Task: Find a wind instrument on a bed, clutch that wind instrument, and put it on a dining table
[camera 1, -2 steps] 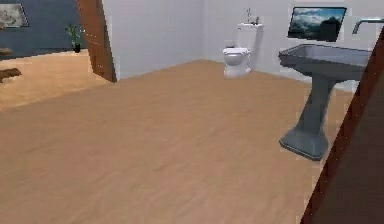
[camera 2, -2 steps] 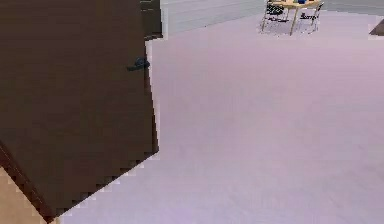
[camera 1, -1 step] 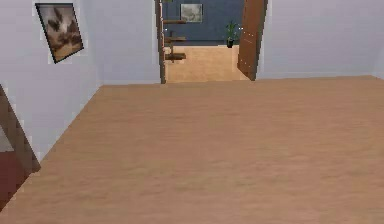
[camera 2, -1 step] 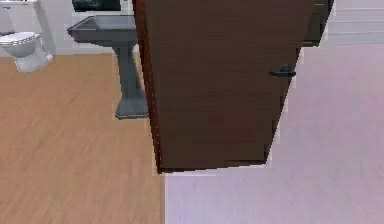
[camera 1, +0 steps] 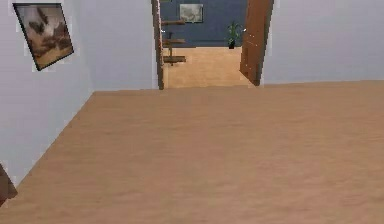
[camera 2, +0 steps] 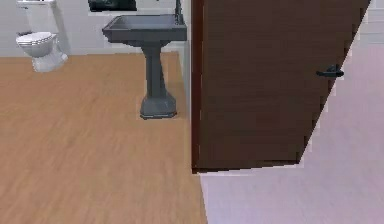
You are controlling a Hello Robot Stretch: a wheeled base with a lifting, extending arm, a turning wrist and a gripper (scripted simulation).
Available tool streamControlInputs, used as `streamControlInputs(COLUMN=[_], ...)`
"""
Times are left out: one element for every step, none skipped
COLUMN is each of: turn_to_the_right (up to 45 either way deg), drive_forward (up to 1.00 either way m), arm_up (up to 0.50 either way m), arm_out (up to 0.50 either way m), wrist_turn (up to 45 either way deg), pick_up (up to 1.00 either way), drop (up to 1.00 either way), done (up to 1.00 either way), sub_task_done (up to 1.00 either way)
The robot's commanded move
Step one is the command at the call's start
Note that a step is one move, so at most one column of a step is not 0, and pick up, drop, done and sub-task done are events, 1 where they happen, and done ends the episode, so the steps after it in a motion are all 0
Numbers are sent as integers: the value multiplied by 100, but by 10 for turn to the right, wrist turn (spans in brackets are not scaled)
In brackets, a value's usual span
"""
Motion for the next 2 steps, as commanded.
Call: streamControlInputs(turn_to_the_right=[-450,-210], drive_forward=[0,0], arm_up=[0,0], arm_out=[0,0], wrist_turn=[0,0], pick_up=[0,0], drop=[0,0], done=[0,0], sub_task_done=[0,0])
